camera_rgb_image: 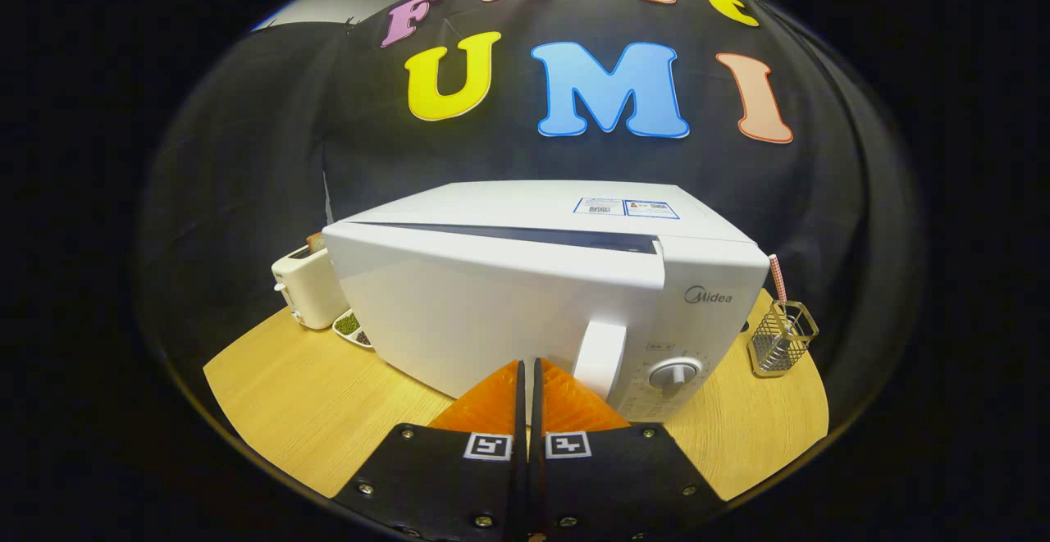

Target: Open the microwave, put the food inside, and close the microwave door.

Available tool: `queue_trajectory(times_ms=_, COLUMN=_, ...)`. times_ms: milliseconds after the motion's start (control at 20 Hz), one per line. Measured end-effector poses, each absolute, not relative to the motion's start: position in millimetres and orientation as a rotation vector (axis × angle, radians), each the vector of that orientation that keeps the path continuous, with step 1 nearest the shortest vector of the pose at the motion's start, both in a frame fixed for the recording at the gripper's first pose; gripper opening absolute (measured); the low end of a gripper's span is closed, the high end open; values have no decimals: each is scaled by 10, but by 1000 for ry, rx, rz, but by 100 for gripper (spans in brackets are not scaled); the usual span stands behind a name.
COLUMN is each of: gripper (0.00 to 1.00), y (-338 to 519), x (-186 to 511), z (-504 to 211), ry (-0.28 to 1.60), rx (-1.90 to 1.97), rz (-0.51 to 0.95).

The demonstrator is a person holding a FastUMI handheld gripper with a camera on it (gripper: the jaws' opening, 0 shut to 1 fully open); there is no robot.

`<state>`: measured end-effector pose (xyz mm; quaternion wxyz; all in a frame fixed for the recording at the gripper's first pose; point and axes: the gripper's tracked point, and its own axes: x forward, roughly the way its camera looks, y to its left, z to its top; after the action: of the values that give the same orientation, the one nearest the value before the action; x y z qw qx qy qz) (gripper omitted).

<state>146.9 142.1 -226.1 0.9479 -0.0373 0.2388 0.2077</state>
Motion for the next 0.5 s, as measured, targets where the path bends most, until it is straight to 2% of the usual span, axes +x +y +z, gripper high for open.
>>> queue_trajectory(times_ms=500, gripper=1, y=1415, x=1715, z=-2220, ry=453, rx=-61, rz=300)
